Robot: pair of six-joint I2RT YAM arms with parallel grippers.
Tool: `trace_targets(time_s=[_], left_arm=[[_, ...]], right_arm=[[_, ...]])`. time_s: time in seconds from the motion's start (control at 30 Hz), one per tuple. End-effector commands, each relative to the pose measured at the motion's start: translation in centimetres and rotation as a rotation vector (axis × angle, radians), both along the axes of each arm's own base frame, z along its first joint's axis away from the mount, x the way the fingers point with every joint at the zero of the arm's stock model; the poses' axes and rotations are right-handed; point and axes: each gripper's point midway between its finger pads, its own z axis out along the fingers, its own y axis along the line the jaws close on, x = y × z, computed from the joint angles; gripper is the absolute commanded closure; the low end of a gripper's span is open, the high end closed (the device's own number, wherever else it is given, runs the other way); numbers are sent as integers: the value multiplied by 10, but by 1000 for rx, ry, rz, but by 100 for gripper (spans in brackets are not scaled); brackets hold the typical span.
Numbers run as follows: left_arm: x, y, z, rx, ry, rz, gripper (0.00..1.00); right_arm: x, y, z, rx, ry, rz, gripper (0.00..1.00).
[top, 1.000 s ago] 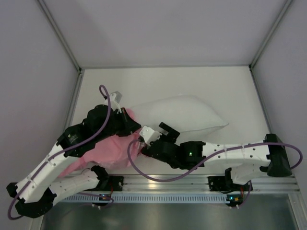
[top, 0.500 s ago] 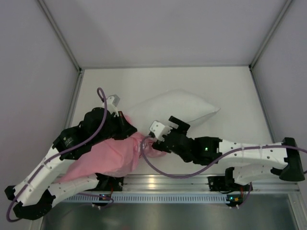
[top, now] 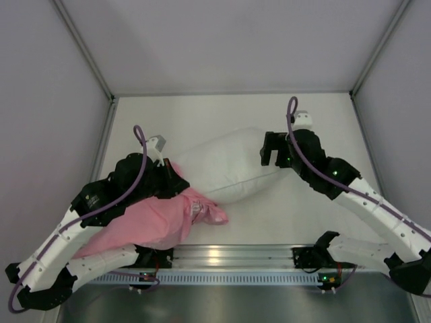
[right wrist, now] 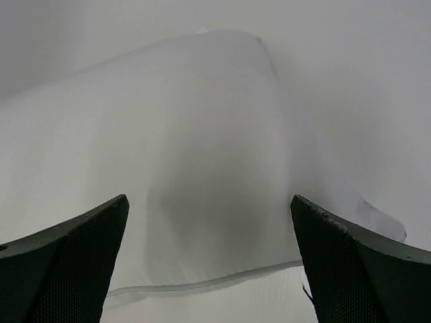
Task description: Remove the pillowcase from the pillow
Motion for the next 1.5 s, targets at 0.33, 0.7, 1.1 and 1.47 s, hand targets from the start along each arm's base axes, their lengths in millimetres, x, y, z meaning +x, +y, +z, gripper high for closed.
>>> trace_targets(time_s=[0.33, 0.7, 1.1, 1.47], left_arm=[[8, -8, 35, -112, -109, 3, 100], [9, -8, 34, -111, -114, 5, 100], [6, -10, 34, -122, -109, -15, 100], [-12, -54, 28, -204, -54, -247, 100]], right_arm=[[-19, -53, -50, 296, 274, -171, 0], [-28, -93, -63, 315, 314, -256, 0], [-23, 4, -58, 801, 352, 208, 1], [2, 37, 15, 905, 126, 315, 100]])
